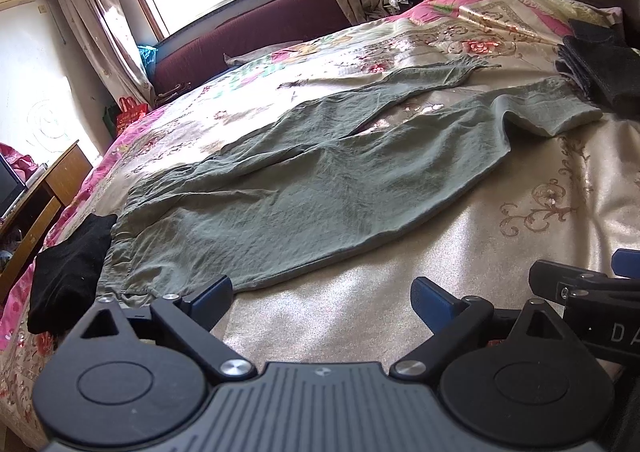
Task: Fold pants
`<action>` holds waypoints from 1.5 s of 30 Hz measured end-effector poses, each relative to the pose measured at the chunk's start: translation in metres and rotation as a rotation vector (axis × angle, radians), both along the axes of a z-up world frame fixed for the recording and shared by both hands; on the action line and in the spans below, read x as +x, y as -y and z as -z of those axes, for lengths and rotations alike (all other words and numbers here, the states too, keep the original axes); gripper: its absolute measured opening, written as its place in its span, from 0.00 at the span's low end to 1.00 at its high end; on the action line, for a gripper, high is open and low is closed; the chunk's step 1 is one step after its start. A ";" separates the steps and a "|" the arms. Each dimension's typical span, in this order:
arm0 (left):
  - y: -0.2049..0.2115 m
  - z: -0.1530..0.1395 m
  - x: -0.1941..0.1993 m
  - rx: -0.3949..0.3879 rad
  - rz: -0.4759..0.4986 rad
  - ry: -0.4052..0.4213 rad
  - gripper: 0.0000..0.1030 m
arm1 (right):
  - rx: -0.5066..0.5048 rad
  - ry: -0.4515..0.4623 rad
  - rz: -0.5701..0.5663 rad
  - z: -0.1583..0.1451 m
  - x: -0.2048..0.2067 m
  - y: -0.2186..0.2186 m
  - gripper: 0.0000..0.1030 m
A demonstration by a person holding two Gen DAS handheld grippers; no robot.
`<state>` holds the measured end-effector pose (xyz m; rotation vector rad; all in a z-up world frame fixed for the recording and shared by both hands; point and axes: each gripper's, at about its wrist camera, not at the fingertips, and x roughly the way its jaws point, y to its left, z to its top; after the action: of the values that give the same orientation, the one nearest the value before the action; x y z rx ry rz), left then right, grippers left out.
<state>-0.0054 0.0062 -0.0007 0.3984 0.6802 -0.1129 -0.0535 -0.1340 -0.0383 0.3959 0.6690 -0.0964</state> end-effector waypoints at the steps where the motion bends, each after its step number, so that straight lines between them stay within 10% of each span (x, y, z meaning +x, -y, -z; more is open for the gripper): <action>1: 0.001 0.000 0.000 0.002 0.000 -0.003 1.00 | 0.002 0.000 0.000 0.000 0.001 0.001 0.82; 29: 0.000 0.006 0.003 -0.019 0.007 -0.007 1.00 | -0.007 -0.008 0.012 0.002 0.002 -0.001 0.82; 45: -0.009 0.018 0.033 -0.179 0.097 -0.009 1.00 | -0.051 0.009 0.050 -0.008 0.033 0.007 0.82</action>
<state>0.0275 0.0147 -0.0190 0.2591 0.6535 -0.2657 -0.0207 -0.1412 -0.0298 0.3643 0.6464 -0.1584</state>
